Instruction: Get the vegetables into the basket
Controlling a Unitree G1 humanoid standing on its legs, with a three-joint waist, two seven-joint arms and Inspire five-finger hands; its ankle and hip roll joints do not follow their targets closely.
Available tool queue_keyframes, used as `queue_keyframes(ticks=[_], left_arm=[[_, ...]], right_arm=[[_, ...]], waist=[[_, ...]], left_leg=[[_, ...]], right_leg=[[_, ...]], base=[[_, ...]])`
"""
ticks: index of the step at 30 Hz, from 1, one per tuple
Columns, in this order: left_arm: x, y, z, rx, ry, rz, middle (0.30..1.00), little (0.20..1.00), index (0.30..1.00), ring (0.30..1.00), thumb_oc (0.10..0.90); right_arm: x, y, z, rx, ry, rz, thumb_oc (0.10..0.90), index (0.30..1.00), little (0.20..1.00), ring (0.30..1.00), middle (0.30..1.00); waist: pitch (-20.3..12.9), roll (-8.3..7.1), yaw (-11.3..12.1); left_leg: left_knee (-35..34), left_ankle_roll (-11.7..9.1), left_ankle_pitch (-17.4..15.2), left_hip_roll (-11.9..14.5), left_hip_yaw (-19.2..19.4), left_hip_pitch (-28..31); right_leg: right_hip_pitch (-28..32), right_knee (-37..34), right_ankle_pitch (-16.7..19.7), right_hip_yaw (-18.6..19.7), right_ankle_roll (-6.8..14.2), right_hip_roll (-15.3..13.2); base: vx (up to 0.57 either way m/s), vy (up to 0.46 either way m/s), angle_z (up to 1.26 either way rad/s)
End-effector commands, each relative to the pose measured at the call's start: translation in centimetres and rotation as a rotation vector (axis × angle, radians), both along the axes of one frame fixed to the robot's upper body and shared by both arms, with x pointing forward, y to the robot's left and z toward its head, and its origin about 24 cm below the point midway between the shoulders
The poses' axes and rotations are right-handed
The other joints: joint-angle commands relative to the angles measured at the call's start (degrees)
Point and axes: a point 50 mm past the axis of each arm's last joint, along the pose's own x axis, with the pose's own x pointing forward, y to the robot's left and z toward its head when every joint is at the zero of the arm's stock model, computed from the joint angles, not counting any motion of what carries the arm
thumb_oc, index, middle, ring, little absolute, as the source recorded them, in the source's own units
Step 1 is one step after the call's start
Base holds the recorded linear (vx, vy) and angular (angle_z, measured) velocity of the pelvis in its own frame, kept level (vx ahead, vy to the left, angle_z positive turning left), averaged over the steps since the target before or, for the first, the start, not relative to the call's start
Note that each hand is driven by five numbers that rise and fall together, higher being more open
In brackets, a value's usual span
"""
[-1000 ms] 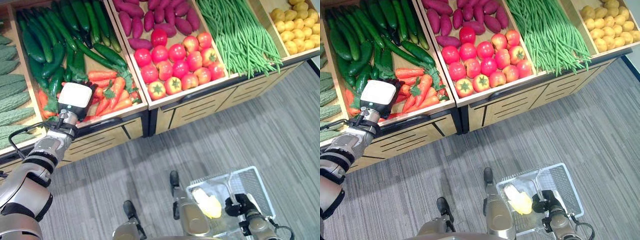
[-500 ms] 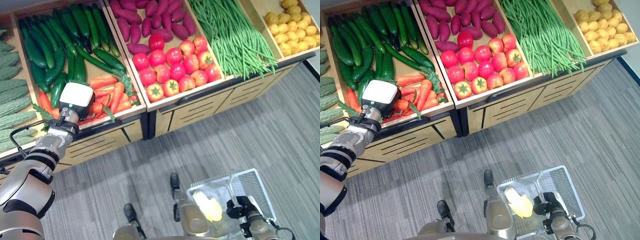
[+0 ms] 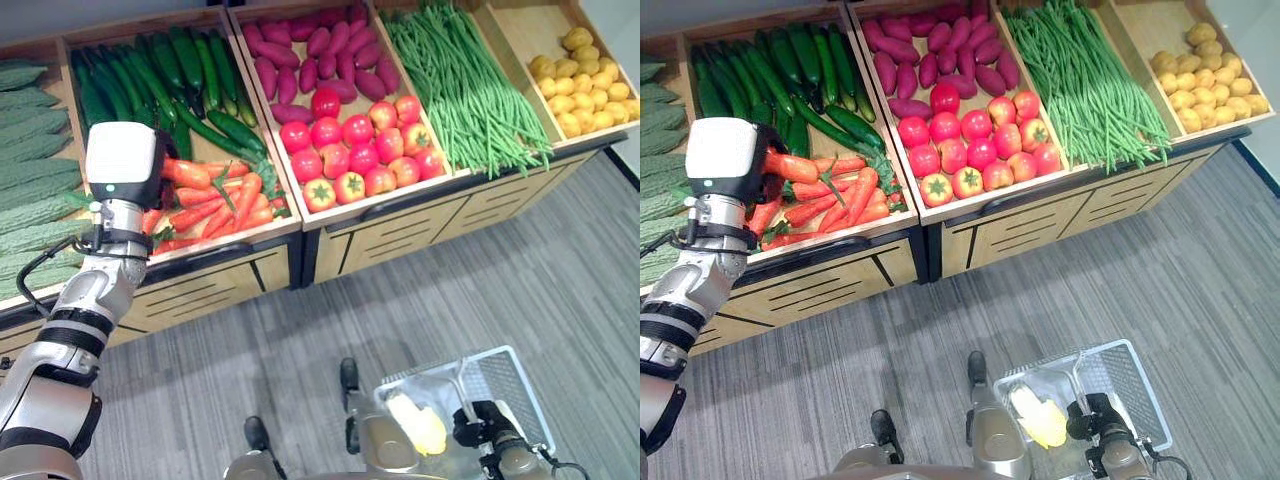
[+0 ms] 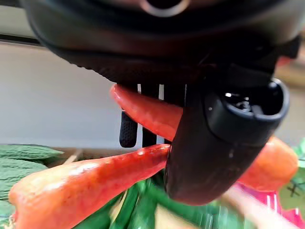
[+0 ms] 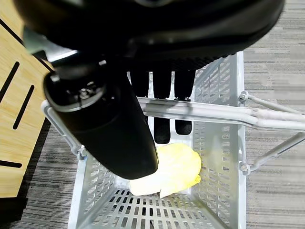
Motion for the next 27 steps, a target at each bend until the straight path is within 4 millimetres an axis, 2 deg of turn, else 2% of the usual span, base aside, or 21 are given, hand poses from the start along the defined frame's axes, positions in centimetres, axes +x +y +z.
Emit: queue_keyframes(ticks=[1,3,6,11,15,17,18,20,22,27], left_arm=[[-0.4,-0.4,4.9,-0.128,-0.244,-0.082,0.3,0.3,0.3,0.3,0.4],[-0.6,-1.3,4.7,-0.211,-0.262,-0.144,0.3,0.3,0.3,0.3,0.4],[-0.7,-1.2,4.1,-0.262,-0.259,-0.157,0.3,0.3,0.3,0.3,0.4],[-0.4,-0.5,3.4,-0.237,-0.198,-0.121,0.3,0.3,0.3,0.3,0.4],[-0.3,0.2,2.4,-0.309,-0.179,-0.089,0.3,0.3,0.3,0.3,0.4],[-0.2,0.7,1.8,-0.394,-0.191,-0.076,0.3,0.3,0.3,0.3,0.4],[-0.1,1.1,1.2,-0.511,-0.212,-0.061,0.3,0.3,0.3,0.3,0.4],[-0.1,1.3,1.2,-0.547,-0.223,-0.06,0.3,0.3,0.3,0.3,0.4],[0.1,1.5,0.9,-0.714,-0.276,-0.077,0.3,0.3,0.3,0.3,0.4],[-0.1,0.8,0.8,-0.837,-0.31,-0.145,0.3,0.3,0.3,0.3,0.4]], right_arm=[[-1.9,-2.7,0.7,-0.099,0.038,-0.003,0.4,0.3,0.3,0.3,0.3],[-1.9,-2.7,0.7,-0.1,0.043,-0.004,0.4,0.3,0.3,0.3,0.3],[-2.2,-2.8,0.7,-0.099,0.046,0.0,0.4,0.3,0.3,0.3,0.3],[-2.2,-2.8,0.8,-0.095,0.048,0.007,0.4,0.3,0.3,0.3,0.3],[-2.5,-2.7,0.6,-0.088,0.054,0.005,0.4,0.3,0.3,0.3,0.3],[-2.6,-2.7,0.6,-0.091,0.059,0.008,0.4,0.3,0.3,0.3,0.3],[-2.6,-2.7,0.6,-0.096,0.061,0.01,0.4,0.3,0.3,0.3,0.3],[-2.5,-2.7,0.6,-0.098,0.06,0.012,0.4,0.3,0.3,0.3,0.3],[-2.2,-2.8,0.8,-0.109,0.05,0.021,0.4,0.3,0.3,0.3,0.3],[-2.2,-3.0,0.9,-0.117,0.049,0.021,0.4,0.3,0.3,0.3,0.3]], waist=[[-4.0,0.75,-0.3],[-4.3,0.79,-0.3],[-4.5,0.89,-0.5],[-4.7,0.7,-0.7],[-4.8,0.49,-0.7],[-4.9,0.41,-0.8],[-5.1,0.35,-1.0],[-5.1,0.39,-1.1],[-5.2,0.34,-1.4],[-5.0,0.36,-1.4]], left_leg=[[0.1,0.2,-1.1,0.8,-4.3,-1.2],[0.1,0.2,-1.2,0.8,-4.3,-0.9],[0.1,0.2,-1.2,0.8,-4.3,-0.7],[0.1,0.2,-1.1,0.7,-4.1,-0.8],[0.1,0.2,-1.1,0.7,-4.0,-0.7],[0.1,0.2,-1.1,0.8,-3.8,-0.6],[0.1,0.2,-1.1,0.7,-3.7,-0.5],[0.1,0.2,-1.1,0.7,-3.6,-0.4],[0.1,0.2,-1.1,0.7,-3.4,-0.3],[0.1,0.3,-1.2,0.5,-3.5,-0.1]], right_leg=[[2.3,1.6,-4.1,1.0,7.7,-4.8],[2.6,1.5,-4.2,0.9,7.6,-4.8],[2.9,1.4,-4.2,0.8,7.6,-4.8],[3.1,1.1,-4.0,0.7,7.7,-4.9],[3.1,1.0,-3.9,0.8,7.6,-4.8],[3.1,1.0,-3.9,0.9,7.6,-4.7],[3.2,1.0,-3.9,1.0,7.5,-4.7],[3.2,1.0,-3.9,1.1,7.6,-4.7],[3.1,1.0,-3.8,1.2,7.5,-4.6],[3.1,1.1,-3.8,1.3,7.5,-4.6]], base=[[0.0,0.0,0.0],[0.0,0.0,0.0],[0.0,0.0,0.0],[0.0,0.0,0.0],[0.0,0.0,0.0],[0.0,0.0,0.0],[0.0,0.0,0.0],[0.0,0.0,0.0],[0.0,0.0,0.0],[0.0,0.0,0.0]])
